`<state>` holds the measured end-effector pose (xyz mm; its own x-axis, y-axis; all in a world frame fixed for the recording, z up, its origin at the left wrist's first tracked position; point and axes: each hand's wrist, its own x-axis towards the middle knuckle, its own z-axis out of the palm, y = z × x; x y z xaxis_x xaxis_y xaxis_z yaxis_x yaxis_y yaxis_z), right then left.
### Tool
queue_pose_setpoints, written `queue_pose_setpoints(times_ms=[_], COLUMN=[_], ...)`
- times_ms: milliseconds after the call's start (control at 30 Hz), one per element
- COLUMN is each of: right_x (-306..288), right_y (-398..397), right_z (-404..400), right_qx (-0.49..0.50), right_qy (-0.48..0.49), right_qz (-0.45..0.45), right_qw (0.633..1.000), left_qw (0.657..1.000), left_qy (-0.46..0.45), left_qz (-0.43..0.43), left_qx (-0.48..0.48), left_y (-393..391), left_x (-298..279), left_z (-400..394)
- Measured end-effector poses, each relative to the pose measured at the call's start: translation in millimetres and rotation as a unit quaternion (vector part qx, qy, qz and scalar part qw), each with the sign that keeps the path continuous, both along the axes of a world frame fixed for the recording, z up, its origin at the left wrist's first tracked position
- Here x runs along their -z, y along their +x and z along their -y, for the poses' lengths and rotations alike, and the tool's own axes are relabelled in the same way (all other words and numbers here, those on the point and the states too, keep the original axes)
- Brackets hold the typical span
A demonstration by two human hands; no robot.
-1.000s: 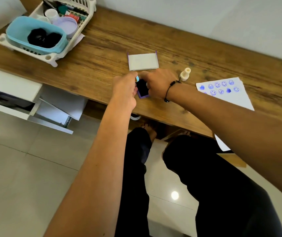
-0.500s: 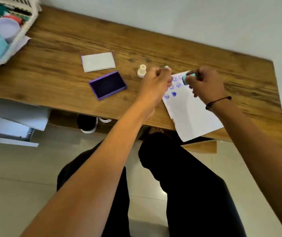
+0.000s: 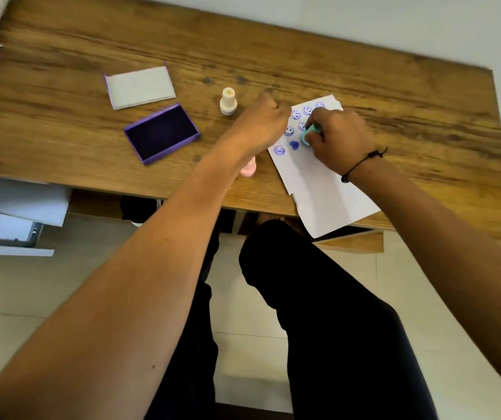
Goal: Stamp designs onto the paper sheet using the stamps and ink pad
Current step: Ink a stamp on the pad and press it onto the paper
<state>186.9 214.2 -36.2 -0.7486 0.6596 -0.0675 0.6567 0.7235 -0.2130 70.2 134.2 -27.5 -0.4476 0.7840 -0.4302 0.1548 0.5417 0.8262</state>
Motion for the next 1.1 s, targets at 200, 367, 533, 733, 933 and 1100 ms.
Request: queue_pose_setpoints(times_ms=[200,367,533,733,933,1100], right_x=[1,0,2,0,-1,-4], right_y=[-6,-14,-16,-16,-17,-15], right_z=[0,-4,-6,-4,-3,-1], right_qx=[-0.037,-0.093,-0.105,-0.103,-0.094,-0.091], right_qy=[0.025,0.040,0.034,0.027,0.037,0.023], right_qz=[0.064,0.132,0.161,0.159,0.175,0.185], right_qw=[0.997,0.986,0.981,0.982,0.979,0.978], left_qw=[1.000,1.000,1.000,1.000,1.000,0.999], left_qy=[0.005,-0.004,-0.005,-0.016,-0.018,-0.008], left_qz=[0.007,-0.002,-0.007,-0.012,-0.001,0.036], left_qx=[-0.005,0.011,0.005,0.013,0.008,-0.014], left_y=[-2,-1,0,1,4,2], left_x=[1,-2,-4,-6,-11,-16], left_z=[1,1,0,4,4,9])
